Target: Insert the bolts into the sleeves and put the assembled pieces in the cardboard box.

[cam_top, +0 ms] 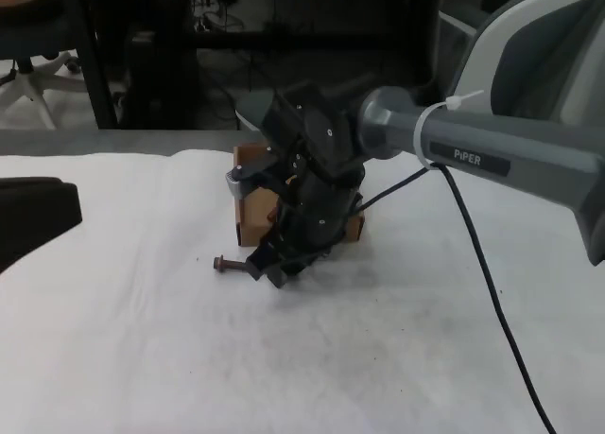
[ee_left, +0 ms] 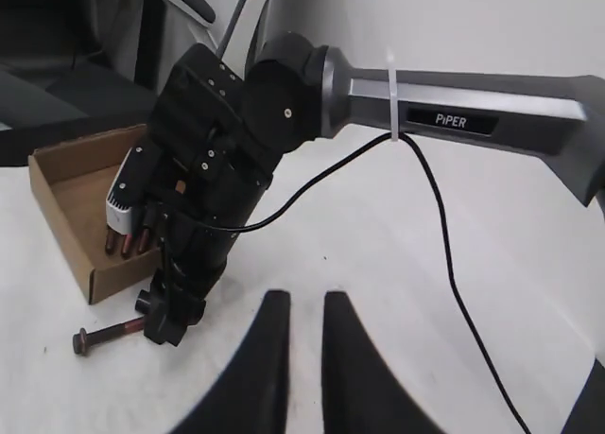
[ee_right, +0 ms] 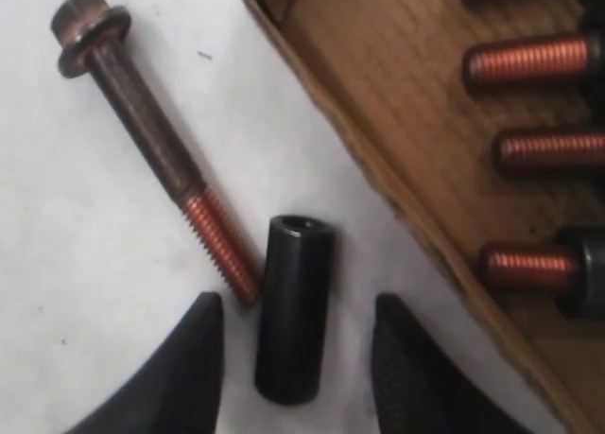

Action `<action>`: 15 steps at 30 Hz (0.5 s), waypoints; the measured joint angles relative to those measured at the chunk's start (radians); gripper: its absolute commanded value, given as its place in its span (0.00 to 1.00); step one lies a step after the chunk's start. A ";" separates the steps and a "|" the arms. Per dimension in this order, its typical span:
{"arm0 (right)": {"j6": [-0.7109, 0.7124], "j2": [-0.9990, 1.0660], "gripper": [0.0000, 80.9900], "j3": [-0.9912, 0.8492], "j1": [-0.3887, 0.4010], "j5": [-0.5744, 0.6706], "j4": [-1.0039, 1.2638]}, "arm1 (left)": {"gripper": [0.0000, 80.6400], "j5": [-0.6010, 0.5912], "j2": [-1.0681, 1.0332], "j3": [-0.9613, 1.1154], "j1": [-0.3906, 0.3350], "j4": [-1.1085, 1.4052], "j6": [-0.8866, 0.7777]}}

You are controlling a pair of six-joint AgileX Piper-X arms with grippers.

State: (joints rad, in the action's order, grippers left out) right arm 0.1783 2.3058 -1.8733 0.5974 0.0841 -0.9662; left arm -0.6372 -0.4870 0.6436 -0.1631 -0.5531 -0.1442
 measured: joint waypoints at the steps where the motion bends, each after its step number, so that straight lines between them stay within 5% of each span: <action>1: 0.002 0.000 0.61 -0.002 0.000 0.000 -0.002 | 0.17 0.005 0.000 0.000 0.000 0.001 -0.006; 13: 0.029 0.003 0.61 -0.005 0.000 -0.003 -0.008 | 0.17 0.012 0.000 0.000 0.000 0.000 -0.012; 15: 0.038 0.003 0.52 -0.005 0.000 -0.003 -0.008 | 0.17 0.012 0.000 0.000 0.000 0.000 -0.012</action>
State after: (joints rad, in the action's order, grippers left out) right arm 0.2159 2.3084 -1.8787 0.5974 0.0812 -0.9738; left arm -0.6257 -0.4870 0.6436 -0.1631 -0.5530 -0.1562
